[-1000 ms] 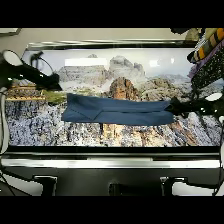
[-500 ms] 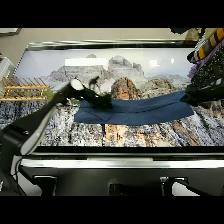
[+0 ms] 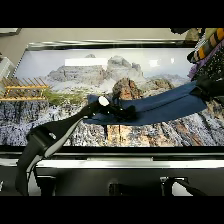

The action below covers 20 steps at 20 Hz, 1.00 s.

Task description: Fold the clothes and pants, and hang the long-sleeved shirts on hangers.

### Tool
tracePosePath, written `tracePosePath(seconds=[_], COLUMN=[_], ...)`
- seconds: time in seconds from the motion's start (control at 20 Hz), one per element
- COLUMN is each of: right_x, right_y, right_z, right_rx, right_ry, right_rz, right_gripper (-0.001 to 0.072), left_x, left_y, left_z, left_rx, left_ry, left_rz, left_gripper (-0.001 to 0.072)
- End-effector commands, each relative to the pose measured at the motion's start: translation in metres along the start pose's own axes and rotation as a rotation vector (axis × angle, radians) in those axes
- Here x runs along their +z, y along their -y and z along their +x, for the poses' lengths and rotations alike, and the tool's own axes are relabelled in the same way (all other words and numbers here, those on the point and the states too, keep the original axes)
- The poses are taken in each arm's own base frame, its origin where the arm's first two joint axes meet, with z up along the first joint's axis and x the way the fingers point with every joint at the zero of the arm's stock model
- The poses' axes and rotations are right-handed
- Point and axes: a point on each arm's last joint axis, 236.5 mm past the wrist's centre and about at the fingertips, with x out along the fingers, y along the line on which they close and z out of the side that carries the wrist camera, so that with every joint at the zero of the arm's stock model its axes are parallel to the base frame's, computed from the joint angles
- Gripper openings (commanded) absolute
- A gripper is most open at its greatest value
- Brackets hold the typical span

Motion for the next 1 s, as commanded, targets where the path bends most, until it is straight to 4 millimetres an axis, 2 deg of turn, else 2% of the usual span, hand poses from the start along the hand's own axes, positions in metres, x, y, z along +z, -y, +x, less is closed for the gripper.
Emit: tracePosePath(seconds=[0.0, 0.15, 0.3, 0.4, 0.5, 0.6, 0.7, 0.85, 0.95], right_x=[-0.002, -0.001, -0.001, 0.001, 0.004, 0.008, 0.010, 0.007, 0.004], right_y=[-0.003, -0.004, -0.004, -0.004, -0.003, -0.003, -0.003, -0.030, -0.056], right_z=[-0.006, -0.007, -0.007, -0.007, -0.006, -0.005, -0.002, 0.007, 0.014], right_rx=[0.001, 0.003, 0.003, 0.003, 0.003, 0.004, 0.009, 0.122, 0.157], right_ry=[0.008, 0.009, 0.011, 0.019, 0.028, 0.045, 0.046, 0.013, 0.010], right_rz=[-0.005, -0.006, -0.017, -0.018, -0.027, -0.030, -0.026, -0.027, -0.071], right_gripper=[0.0028, 0.0028, 0.0028, 0.0028, 0.0028, 0.0028, 0.0028, 0.0028, 0.0028], left_x=[-0.010, -0.021, -0.038, -0.042, -0.034, -0.027, -0.021, 0.005, 0.028], left_y=[0.027, 0.051, 0.051, 0.050, 0.053, 0.057, 0.050, 0.030, 0.026], left_z=[0.035, 0.061, 0.084, 0.087, 0.072, 0.042, 0.002, -0.082, -0.150], left_rx=[-0.063, -0.099, -0.097, -0.095, -0.100, -0.102, -0.032, 0.156, 0.246], left_ry=[-0.019, -0.040, -0.073, -0.079, -0.089, -0.125, -0.159, -0.132, -0.064], left_rz=[-0.030, -0.028, -0.075, -0.057, -0.035, 0.041, 0.137, 0.254, 0.289], left_gripper=[0.0011, 0.0011, 0.0011, 0.0011, 0.0010, 0.0009, 0.0009, 0.0009, 0.0010])
